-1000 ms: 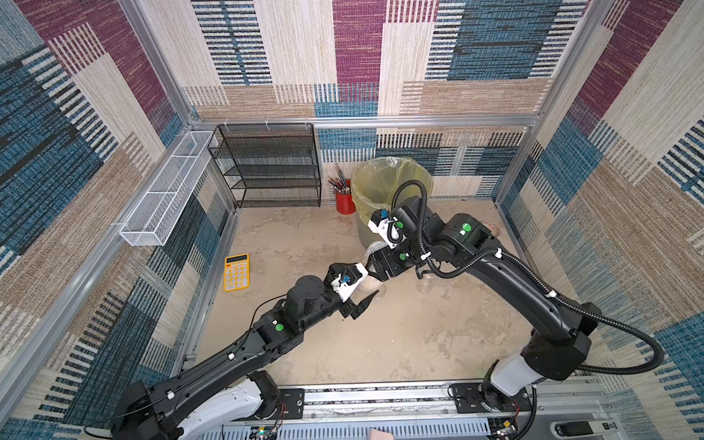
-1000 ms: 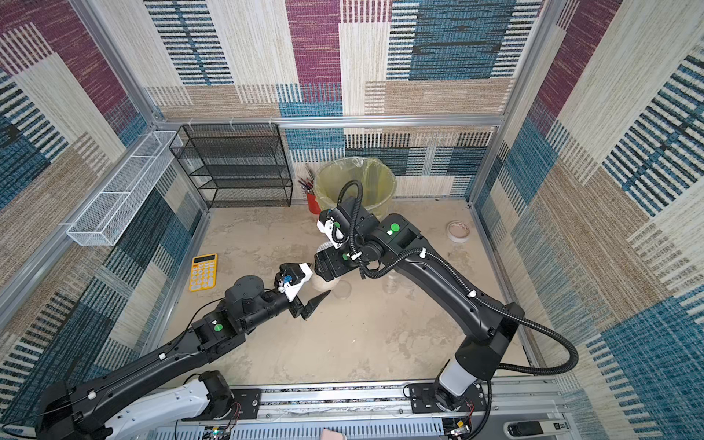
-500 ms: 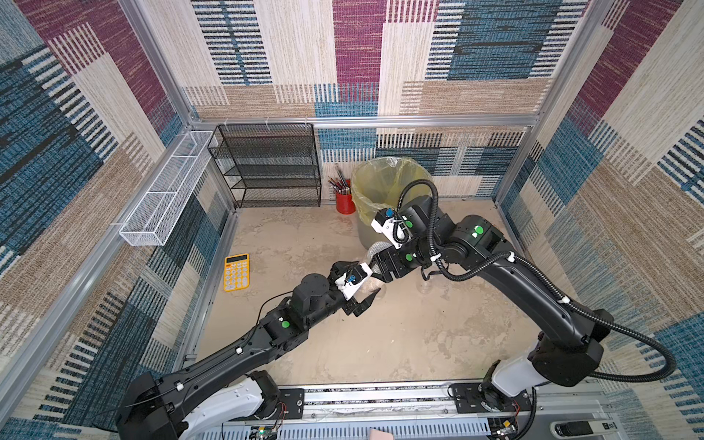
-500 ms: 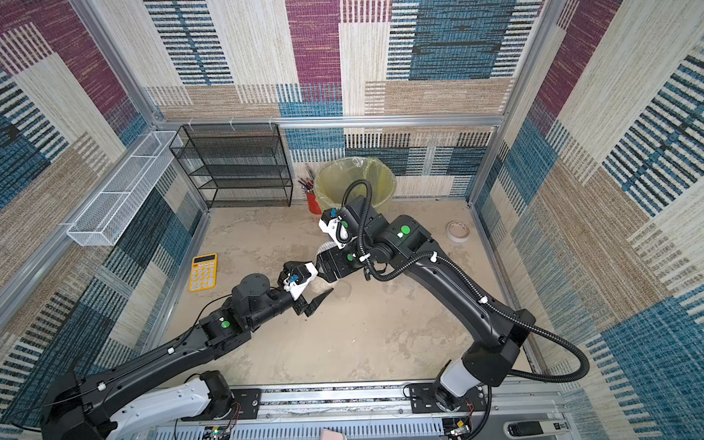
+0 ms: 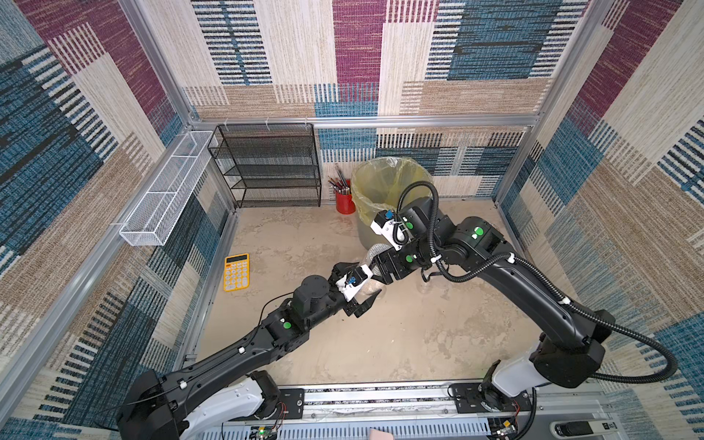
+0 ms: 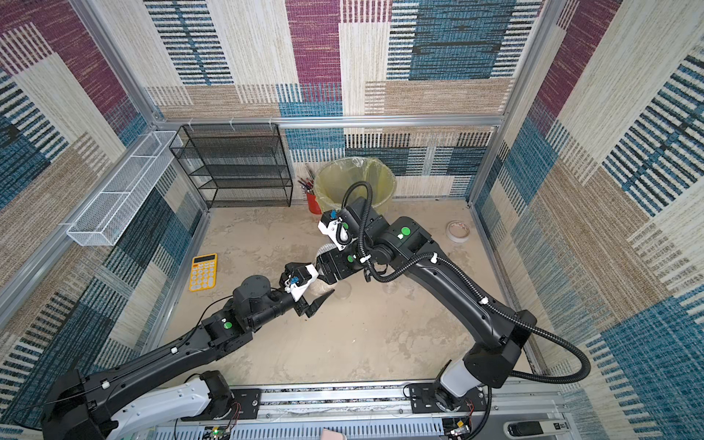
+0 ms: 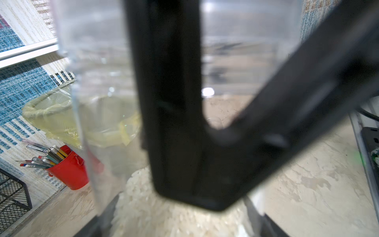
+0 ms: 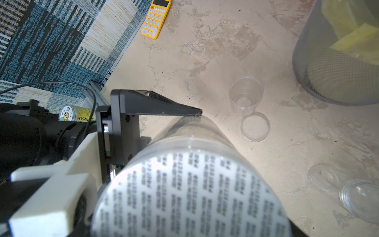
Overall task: Empty moldy rice from jars
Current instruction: Pick up the jar from the center of the board.
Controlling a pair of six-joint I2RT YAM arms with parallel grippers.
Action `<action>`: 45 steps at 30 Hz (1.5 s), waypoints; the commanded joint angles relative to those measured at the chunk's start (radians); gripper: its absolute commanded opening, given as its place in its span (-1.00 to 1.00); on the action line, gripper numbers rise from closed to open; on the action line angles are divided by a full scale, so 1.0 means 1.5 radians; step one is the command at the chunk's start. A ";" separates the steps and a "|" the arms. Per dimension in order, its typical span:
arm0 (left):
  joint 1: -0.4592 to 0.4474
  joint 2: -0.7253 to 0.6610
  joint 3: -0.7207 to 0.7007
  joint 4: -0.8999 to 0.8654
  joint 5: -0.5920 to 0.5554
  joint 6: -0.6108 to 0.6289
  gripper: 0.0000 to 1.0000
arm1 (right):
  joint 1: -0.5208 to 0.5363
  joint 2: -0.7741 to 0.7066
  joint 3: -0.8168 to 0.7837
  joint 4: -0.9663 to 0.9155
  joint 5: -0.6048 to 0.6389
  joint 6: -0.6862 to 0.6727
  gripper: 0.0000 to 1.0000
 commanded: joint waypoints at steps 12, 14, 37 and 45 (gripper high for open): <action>0.001 -0.001 -0.001 0.044 0.001 -0.003 0.49 | 0.001 -0.008 -0.008 0.035 -0.041 0.006 0.09; 0.001 -0.007 -0.003 0.045 -0.004 -0.002 0.42 | 0.001 -0.008 -0.013 0.038 -0.039 0.007 0.10; 0.002 -0.013 -0.004 0.042 0.018 -0.012 0.83 | 0.001 -0.012 -0.018 0.069 -0.086 0.019 0.00; 0.002 -0.005 -0.009 0.055 0.016 -0.014 0.84 | 0.000 -0.011 -0.004 0.062 -0.093 0.017 0.00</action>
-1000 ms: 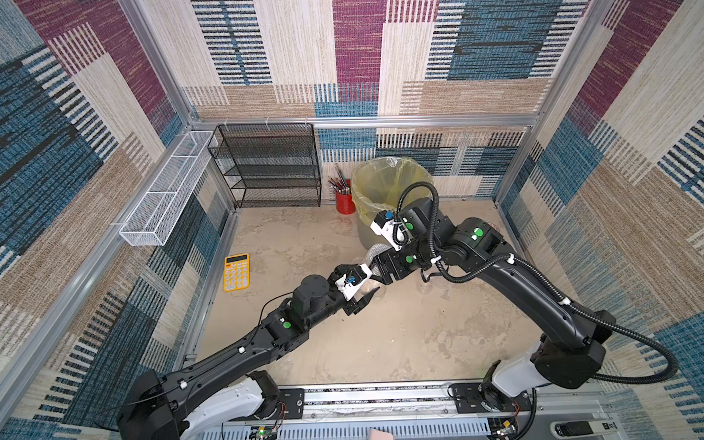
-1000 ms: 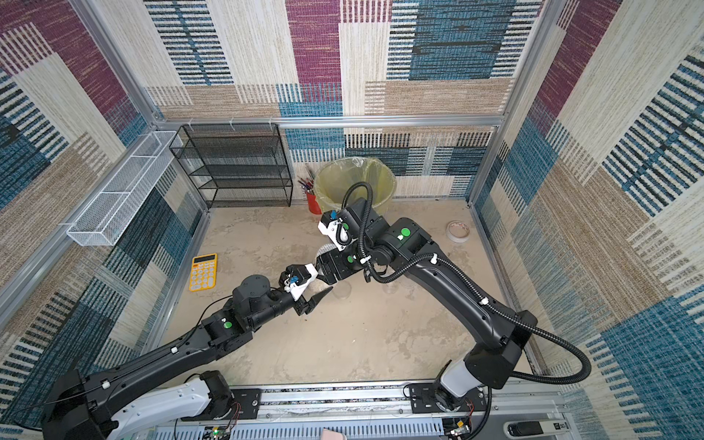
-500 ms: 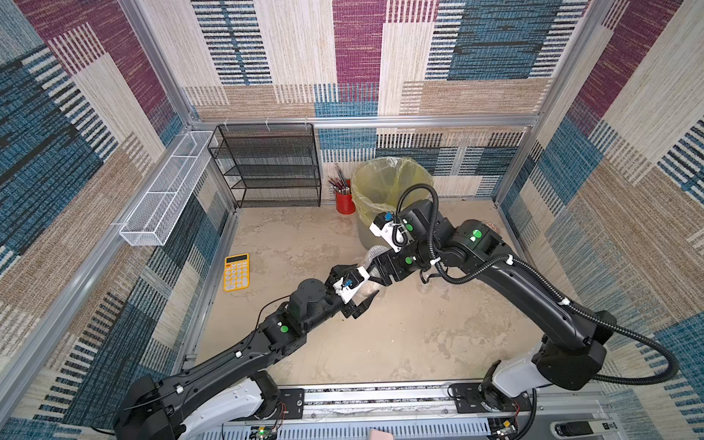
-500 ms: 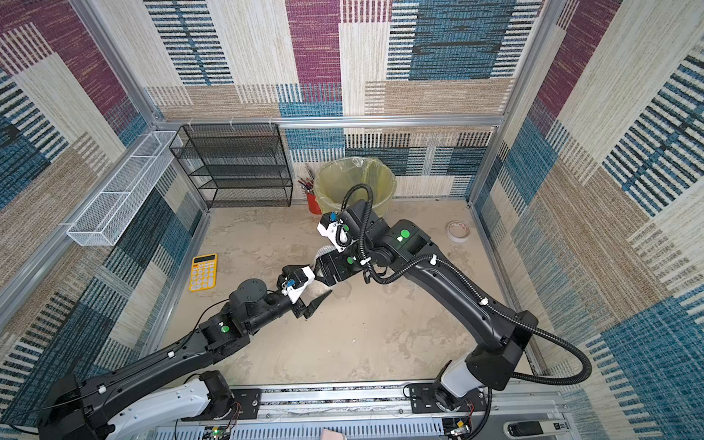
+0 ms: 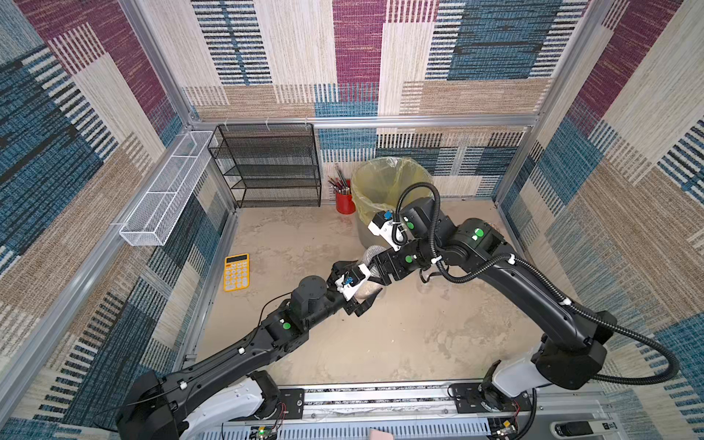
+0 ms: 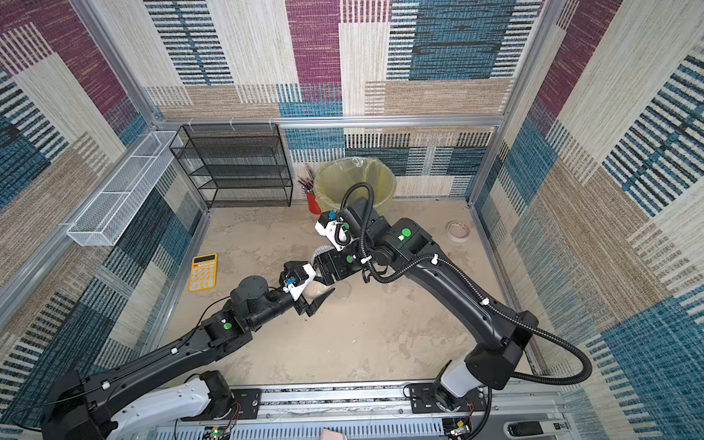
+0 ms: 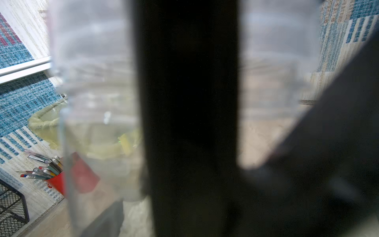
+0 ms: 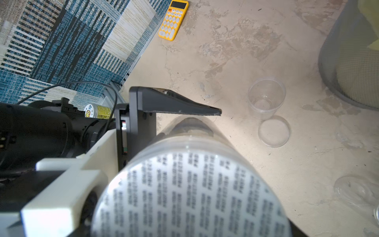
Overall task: Empty moldy rice from jars
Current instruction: Pick up the jar from the center of the board.
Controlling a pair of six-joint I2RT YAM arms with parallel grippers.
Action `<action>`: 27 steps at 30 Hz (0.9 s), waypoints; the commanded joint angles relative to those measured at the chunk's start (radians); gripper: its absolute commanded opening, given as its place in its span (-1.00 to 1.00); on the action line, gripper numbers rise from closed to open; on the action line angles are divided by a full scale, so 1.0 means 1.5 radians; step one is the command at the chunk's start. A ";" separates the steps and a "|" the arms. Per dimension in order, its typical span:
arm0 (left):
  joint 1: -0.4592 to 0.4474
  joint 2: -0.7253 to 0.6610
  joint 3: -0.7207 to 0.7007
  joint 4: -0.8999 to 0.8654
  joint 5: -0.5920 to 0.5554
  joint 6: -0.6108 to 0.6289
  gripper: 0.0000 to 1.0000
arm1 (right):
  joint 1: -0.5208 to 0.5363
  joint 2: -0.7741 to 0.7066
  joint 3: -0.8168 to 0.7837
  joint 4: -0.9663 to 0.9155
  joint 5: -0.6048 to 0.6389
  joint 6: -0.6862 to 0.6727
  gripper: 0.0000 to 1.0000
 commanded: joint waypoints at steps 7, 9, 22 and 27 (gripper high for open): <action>0.001 -0.004 -0.010 0.033 -0.004 -0.004 0.75 | 0.001 -0.004 -0.006 0.042 -0.044 0.008 0.01; 0.001 -0.004 -0.010 0.036 -0.005 -0.001 0.68 | 0.001 -0.005 -0.007 0.041 -0.041 0.008 0.06; 0.002 -0.033 -0.032 0.046 -0.042 -0.001 0.41 | 0.001 -0.023 -0.030 0.057 -0.027 0.023 0.42; 0.003 -0.031 -0.029 0.045 -0.041 -0.003 0.36 | 0.001 -0.037 -0.045 0.062 -0.020 0.030 0.63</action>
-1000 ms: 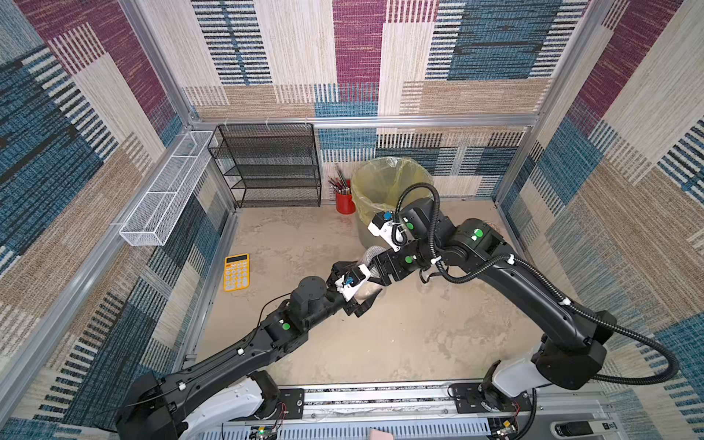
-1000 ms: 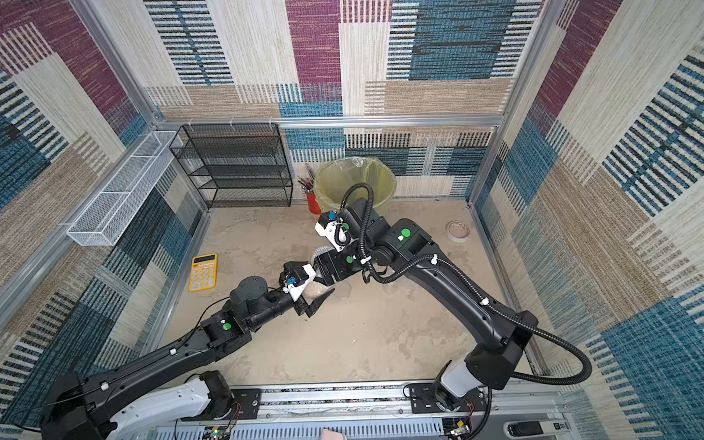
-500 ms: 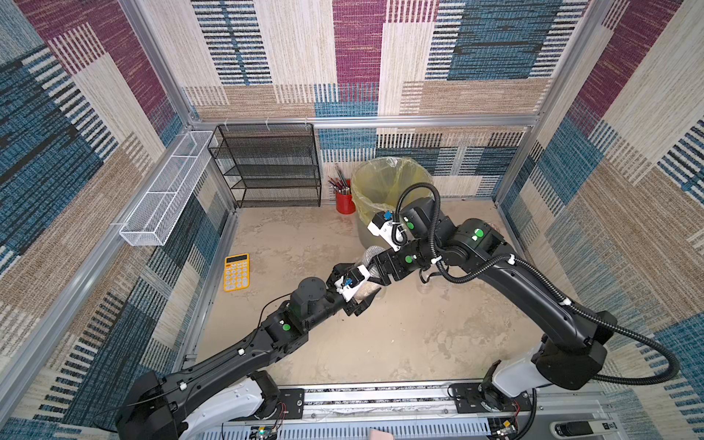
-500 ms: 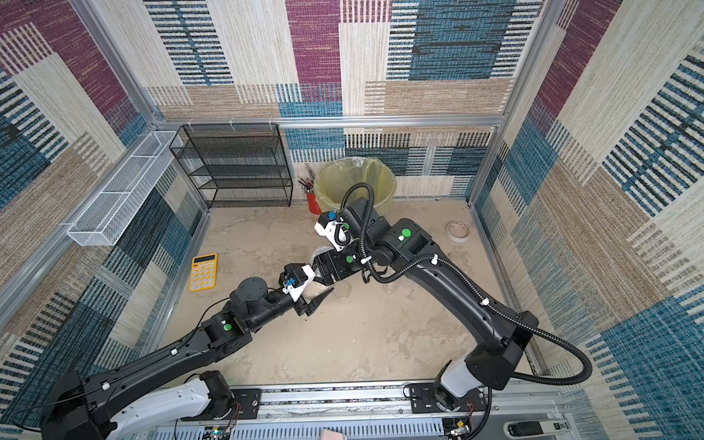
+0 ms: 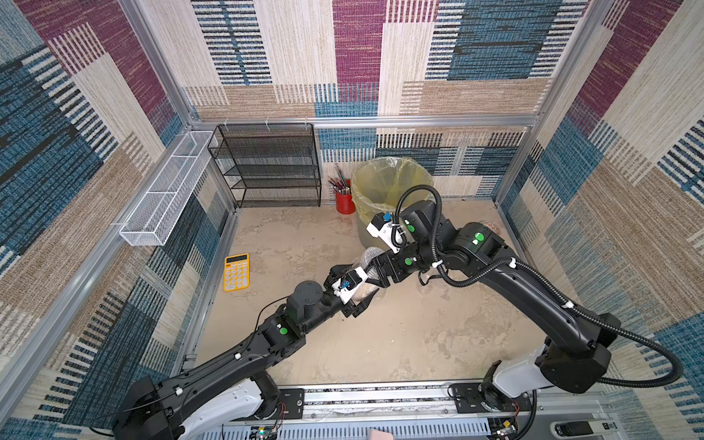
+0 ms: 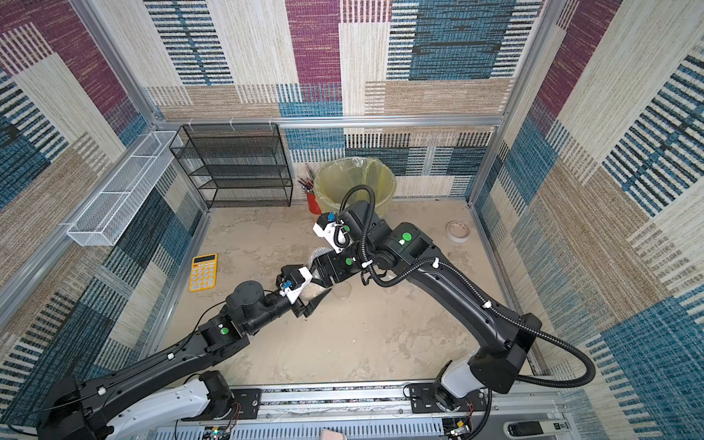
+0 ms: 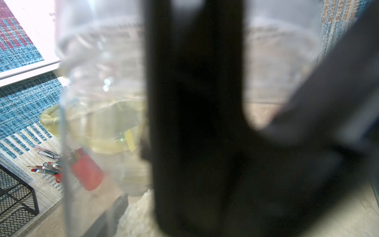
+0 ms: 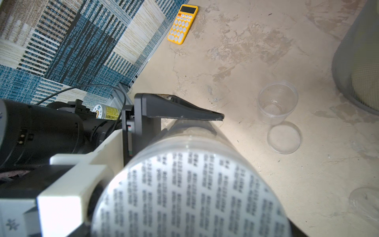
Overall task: Empty moldy rice from jars
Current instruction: Pick up the jar from the center of the board.
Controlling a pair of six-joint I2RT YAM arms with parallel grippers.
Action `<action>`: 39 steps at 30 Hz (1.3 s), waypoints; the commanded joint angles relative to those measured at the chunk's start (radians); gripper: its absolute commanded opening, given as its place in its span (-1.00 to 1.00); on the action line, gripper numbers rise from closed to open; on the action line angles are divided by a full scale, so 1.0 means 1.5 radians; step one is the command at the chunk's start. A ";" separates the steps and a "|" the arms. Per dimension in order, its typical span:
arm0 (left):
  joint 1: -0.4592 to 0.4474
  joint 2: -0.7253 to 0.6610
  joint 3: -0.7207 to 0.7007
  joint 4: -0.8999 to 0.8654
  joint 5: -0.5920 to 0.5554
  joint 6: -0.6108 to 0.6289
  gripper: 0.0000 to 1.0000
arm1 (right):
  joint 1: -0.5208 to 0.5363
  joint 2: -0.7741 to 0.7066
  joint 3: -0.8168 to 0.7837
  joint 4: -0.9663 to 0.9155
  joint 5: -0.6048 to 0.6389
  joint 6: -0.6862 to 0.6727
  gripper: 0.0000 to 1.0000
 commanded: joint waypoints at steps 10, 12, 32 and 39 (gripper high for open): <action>0.002 0.002 0.000 0.027 -0.030 -0.007 0.28 | -0.001 -0.038 -0.028 0.032 -0.005 0.023 0.99; 0.002 0.000 0.000 0.027 -0.024 -0.009 0.23 | 0.000 -0.039 -0.031 0.036 -0.005 0.023 0.99; 0.002 -0.026 -0.015 0.016 -0.033 -0.006 0.15 | -0.001 -0.076 -0.066 0.063 -0.028 0.039 0.99; 0.002 -0.022 -0.010 0.027 -0.042 -0.008 0.13 | -0.001 -0.140 -0.162 0.081 -0.045 0.054 0.99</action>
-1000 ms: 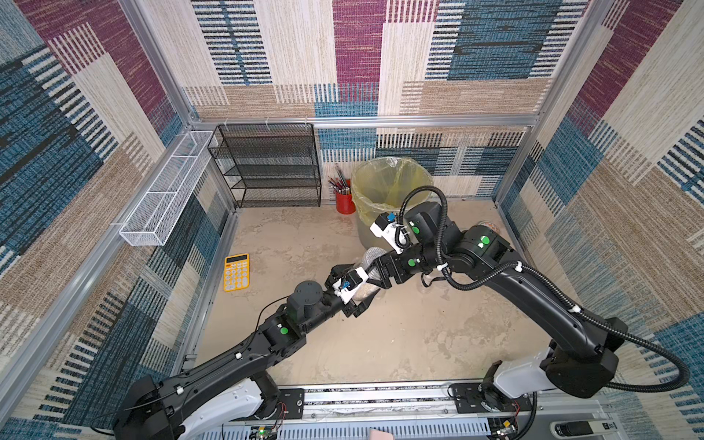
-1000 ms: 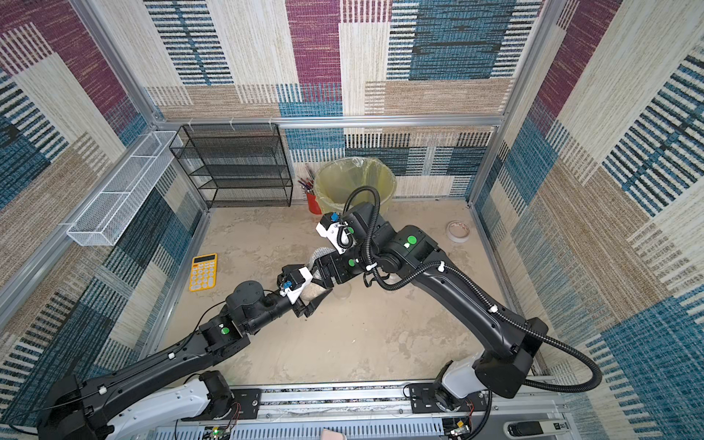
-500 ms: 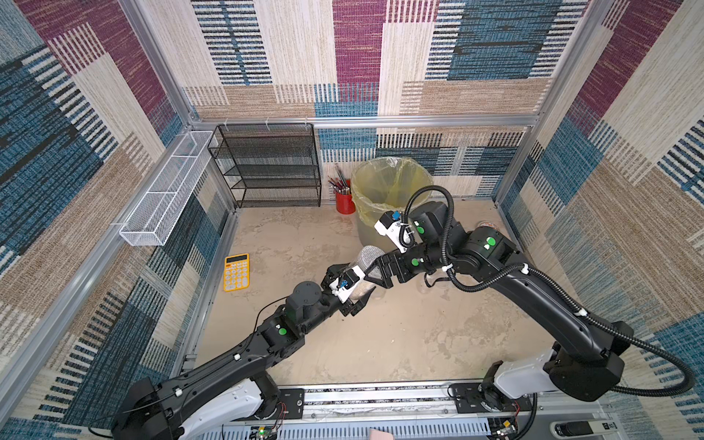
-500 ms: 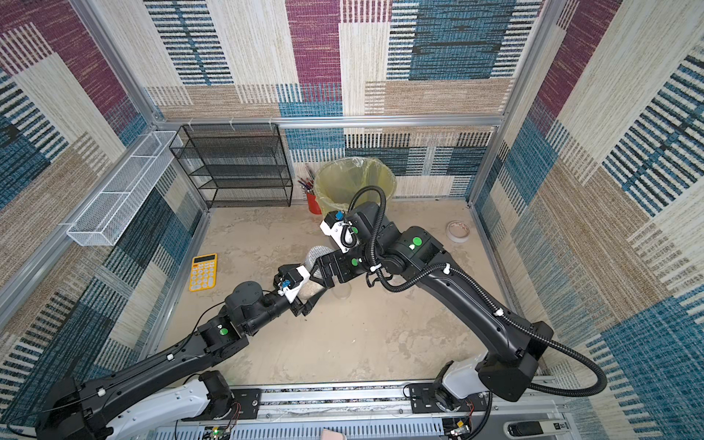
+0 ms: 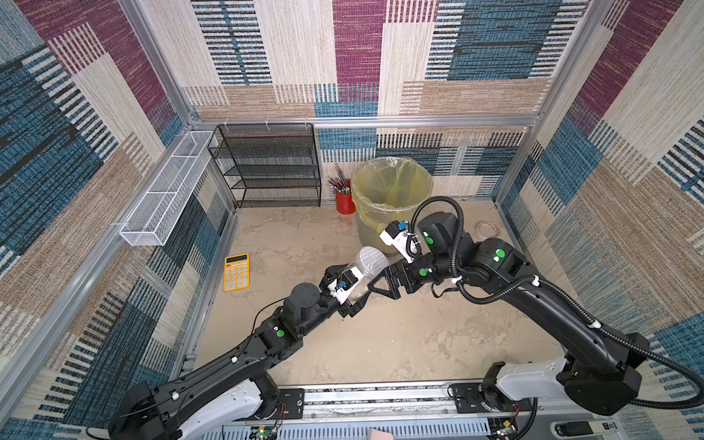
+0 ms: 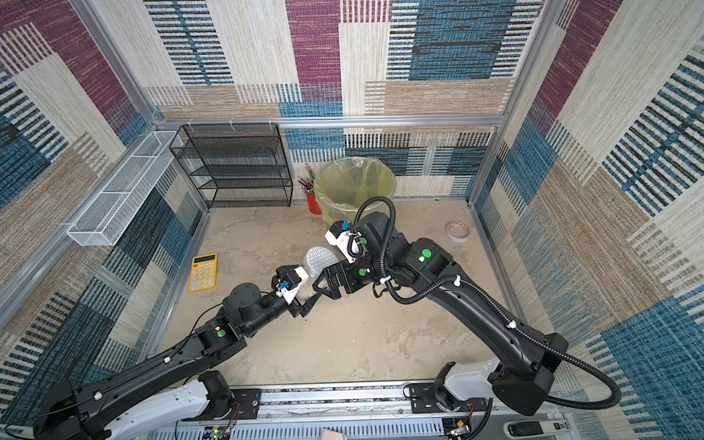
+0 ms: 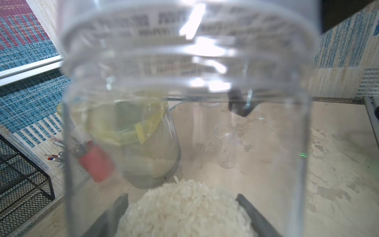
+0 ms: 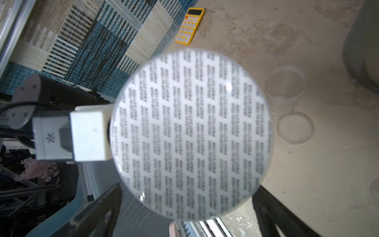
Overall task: Empty moldy rice from jars
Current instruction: Pick up the jar from the center of the board, then unscrew the lid from the jar.
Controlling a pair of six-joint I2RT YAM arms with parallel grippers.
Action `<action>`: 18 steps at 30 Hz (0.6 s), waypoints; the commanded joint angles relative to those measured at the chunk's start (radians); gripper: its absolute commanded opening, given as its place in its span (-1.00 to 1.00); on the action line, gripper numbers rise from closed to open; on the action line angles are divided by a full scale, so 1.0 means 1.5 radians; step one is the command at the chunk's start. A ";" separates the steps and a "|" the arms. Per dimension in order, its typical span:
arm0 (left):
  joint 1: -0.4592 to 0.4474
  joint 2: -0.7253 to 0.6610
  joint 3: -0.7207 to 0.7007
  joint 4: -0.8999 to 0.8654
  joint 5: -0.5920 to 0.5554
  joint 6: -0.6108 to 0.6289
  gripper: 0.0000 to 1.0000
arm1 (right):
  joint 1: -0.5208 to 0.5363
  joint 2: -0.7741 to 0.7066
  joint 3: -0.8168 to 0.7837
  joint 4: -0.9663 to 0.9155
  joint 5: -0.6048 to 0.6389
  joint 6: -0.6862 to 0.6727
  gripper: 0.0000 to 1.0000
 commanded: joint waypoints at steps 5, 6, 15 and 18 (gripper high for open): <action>0.001 -0.003 0.007 0.023 -0.004 -0.003 0.12 | 0.000 -0.073 -0.031 0.051 0.049 0.059 0.99; 0.000 -0.005 0.008 0.020 -0.003 -0.002 0.12 | -0.002 -0.078 -0.031 0.059 0.050 0.072 0.99; 0.000 -0.012 0.016 -0.005 -0.029 0.046 0.11 | -0.112 -0.011 0.049 0.023 -0.066 0.139 0.99; 0.000 -0.001 0.020 -0.001 -0.037 0.061 0.11 | -0.136 0.036 0.120 -0.013 -0.097 0.136 0.96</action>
